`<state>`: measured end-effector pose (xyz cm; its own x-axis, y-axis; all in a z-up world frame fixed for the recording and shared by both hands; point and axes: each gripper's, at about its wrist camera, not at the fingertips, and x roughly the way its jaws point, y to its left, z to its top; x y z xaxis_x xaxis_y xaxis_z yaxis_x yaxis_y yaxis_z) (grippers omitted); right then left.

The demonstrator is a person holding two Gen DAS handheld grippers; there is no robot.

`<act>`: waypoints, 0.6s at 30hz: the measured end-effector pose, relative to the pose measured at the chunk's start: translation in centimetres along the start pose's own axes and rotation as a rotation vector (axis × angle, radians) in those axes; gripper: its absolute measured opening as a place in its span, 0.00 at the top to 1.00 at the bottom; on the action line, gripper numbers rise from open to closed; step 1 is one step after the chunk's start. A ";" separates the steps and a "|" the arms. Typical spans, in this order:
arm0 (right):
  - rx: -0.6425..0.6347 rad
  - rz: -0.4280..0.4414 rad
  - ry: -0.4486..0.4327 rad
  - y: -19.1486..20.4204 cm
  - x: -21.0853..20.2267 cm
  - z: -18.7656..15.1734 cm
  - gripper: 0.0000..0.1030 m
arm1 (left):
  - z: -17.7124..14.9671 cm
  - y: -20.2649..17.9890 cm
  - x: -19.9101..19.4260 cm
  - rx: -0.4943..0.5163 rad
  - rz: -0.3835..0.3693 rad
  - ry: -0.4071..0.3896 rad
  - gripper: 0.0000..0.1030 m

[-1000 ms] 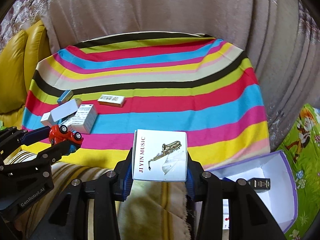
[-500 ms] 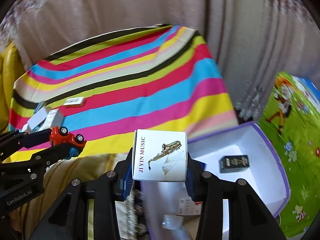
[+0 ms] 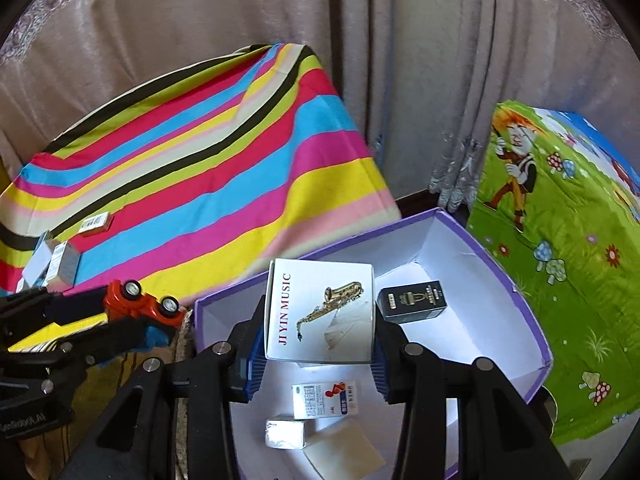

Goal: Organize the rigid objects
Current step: 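Lower both items into the purple-rimmed box and open both tools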

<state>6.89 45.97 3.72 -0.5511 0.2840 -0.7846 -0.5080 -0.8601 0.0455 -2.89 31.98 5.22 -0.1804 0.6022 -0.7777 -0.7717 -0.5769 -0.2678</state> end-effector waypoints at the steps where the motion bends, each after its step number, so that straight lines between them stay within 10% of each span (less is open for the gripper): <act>1: 0.004 -0.016 0.000 -0.1 0.0 0.0 0.57 | 0.1 -0.1 0.4 -0.004 -0.017 0.006 0.54; 10: 0.018 -0.058 0.003 -0.2 0.0 0.0 0.38 | 0.1 1.1 -0.1 -0.082 -0.069 -0.020 0.27; 18: -0.010 -0.014 -0.018 1.3 -0.7 0.5 0.25 | -0.7 3.1 -2.3 -0.138 0.052 -0.093 0.24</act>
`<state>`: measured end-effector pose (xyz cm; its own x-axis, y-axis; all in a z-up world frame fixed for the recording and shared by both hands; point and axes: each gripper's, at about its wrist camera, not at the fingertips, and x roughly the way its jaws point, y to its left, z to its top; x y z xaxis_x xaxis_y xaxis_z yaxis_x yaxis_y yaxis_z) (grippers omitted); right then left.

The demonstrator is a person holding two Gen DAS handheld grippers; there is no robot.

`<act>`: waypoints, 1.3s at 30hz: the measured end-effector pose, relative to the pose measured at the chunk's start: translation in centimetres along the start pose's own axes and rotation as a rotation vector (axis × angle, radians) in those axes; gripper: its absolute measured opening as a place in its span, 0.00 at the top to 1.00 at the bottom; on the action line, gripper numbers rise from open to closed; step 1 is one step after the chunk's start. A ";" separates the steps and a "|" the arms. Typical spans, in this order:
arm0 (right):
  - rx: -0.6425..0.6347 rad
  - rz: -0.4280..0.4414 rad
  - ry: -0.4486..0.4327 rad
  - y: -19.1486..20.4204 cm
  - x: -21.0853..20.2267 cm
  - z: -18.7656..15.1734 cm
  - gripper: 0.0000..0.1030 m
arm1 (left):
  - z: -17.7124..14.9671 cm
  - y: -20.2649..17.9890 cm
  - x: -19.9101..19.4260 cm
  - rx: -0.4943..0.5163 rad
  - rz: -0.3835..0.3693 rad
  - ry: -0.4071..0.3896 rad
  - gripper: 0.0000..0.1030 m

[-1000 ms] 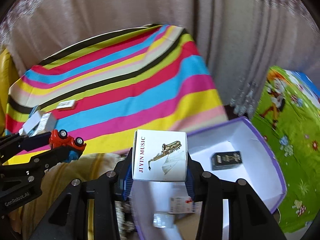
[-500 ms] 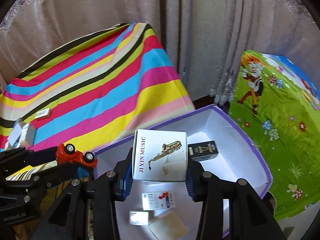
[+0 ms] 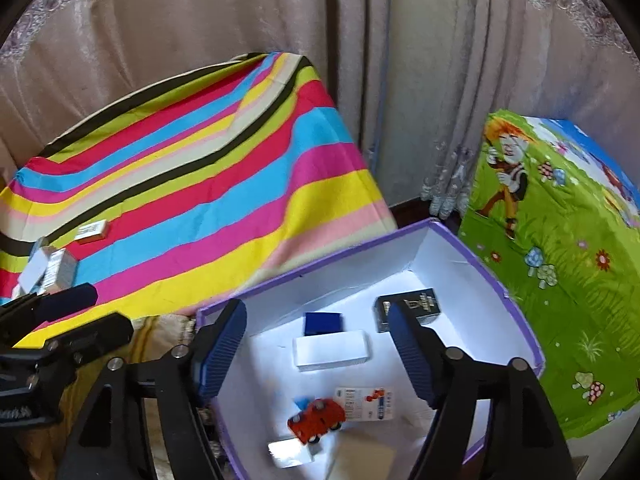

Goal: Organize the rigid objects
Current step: 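Lower both items into the purple-rimmed box and open both tools, then move both open tools back over the cloth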

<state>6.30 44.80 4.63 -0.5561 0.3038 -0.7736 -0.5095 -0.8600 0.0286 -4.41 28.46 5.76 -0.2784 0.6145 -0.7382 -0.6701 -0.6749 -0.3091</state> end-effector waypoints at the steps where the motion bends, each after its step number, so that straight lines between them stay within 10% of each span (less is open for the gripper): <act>1: -0.003 0.005 0.002 0.3 0.0 0.0 0.23 | 0.0 0.5 -0.4 -0.015 0.005 -0.017 0.23; 14: -0.110 0.045 -0.060 6.1 -0.9 0.1 0.08 | -0.9 6.2 -4.2 -0.014 0.229 -0.070 0.22; 39: -0.387 0.300 -0.023 19.9 3.0 3.2 0.08 | -2.8 25.7 -11.0 -0.261 0.501 -0.097 0.22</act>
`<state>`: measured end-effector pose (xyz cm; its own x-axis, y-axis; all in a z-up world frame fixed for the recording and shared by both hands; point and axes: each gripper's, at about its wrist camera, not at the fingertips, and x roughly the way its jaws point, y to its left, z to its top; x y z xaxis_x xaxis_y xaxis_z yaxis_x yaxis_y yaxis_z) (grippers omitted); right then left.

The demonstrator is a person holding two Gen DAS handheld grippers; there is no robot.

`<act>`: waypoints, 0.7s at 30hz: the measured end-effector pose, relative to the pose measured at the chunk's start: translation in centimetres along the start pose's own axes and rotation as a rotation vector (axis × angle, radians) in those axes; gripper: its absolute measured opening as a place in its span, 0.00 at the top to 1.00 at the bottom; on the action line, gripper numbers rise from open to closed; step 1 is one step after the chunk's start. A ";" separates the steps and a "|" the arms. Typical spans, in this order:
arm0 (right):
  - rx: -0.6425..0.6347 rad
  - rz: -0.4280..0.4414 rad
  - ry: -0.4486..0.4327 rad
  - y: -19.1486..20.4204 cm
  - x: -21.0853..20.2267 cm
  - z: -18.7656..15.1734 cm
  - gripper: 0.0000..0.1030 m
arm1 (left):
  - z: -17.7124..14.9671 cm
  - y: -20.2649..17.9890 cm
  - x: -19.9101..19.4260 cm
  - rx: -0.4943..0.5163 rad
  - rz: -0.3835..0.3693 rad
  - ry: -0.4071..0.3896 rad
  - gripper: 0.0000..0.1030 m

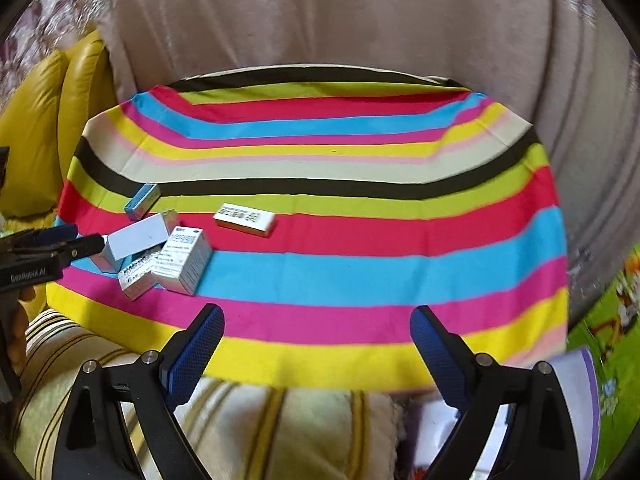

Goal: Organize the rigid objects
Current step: 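Move both open tools back over the cloth, then grasp the blue patterned box with the left tool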

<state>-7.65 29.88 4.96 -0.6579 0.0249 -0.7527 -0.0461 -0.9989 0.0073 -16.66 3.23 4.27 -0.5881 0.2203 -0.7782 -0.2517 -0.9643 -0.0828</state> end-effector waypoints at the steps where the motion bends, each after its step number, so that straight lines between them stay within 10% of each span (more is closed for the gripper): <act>1: -0.009 0.010 0.003 0.3 0.7 0.5 0.08 | 0.3 0.6 0.5 -0.006 0.002 0.007 0.22; 21: -0.252 0.088 0.154 4.8 13.1 7.2 0.22 | 6.0 7.1 10.4 -0.085 0.053 0.178 0.36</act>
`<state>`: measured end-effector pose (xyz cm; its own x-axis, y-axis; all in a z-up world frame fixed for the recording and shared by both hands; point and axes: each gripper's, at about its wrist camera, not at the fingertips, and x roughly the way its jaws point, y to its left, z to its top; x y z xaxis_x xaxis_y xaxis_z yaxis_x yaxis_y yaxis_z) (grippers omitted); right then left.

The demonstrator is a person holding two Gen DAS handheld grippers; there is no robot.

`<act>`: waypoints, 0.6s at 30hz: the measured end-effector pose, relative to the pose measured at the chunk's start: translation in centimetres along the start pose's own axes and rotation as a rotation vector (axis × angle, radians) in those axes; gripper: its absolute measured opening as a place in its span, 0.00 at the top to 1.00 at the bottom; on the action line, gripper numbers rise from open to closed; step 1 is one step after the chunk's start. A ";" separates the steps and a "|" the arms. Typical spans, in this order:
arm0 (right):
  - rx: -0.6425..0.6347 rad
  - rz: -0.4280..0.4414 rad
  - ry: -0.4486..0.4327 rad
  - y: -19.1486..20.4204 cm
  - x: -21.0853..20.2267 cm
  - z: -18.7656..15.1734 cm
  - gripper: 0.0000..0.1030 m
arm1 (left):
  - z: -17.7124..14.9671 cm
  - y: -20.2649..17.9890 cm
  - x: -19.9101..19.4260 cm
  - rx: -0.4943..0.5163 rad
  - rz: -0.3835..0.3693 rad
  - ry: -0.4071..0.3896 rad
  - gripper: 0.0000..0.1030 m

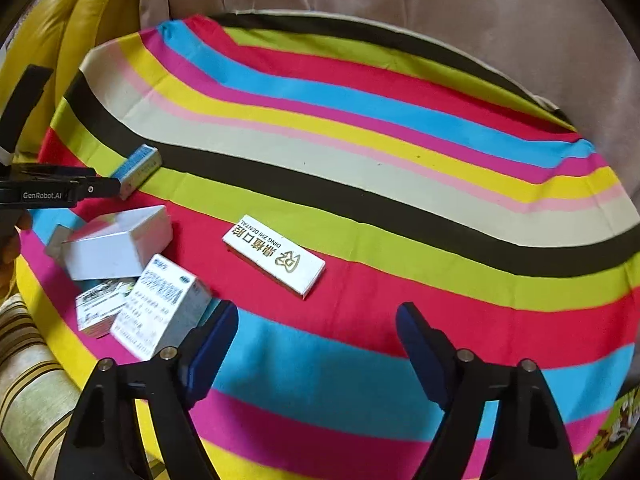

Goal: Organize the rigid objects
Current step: 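Grasp the blue patterned box with the left tool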

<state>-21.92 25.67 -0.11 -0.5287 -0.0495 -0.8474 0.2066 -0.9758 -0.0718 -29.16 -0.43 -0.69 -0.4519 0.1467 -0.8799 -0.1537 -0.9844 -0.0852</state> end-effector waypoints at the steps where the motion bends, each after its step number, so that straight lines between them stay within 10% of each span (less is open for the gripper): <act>1: -0.010 0.009 0.003 0.0 0.4 0.2 0.23 | 0.1 0.1 0.3 0.000 -0.001 0.001 0.36; 14: -0.125 0.064 0.039 1.4 5.5 2.1 0.36 | 1.0 0.4 3.9 0.032 0.050 0.062 0.62; 18: -0.114 0.089 0.042 1.7 6.3 2.5 0.57 | 0.9 0.3 3.8 0.046 0.053 0.054 0.64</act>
<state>-27.01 23.19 -4.24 -0.4696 -0.1236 -0.8742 0.3449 -0.9372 -0.0528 -31.72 -0.11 -3.62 -0.4129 0.0879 -0.9065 -0.1718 -0.9850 -0.0173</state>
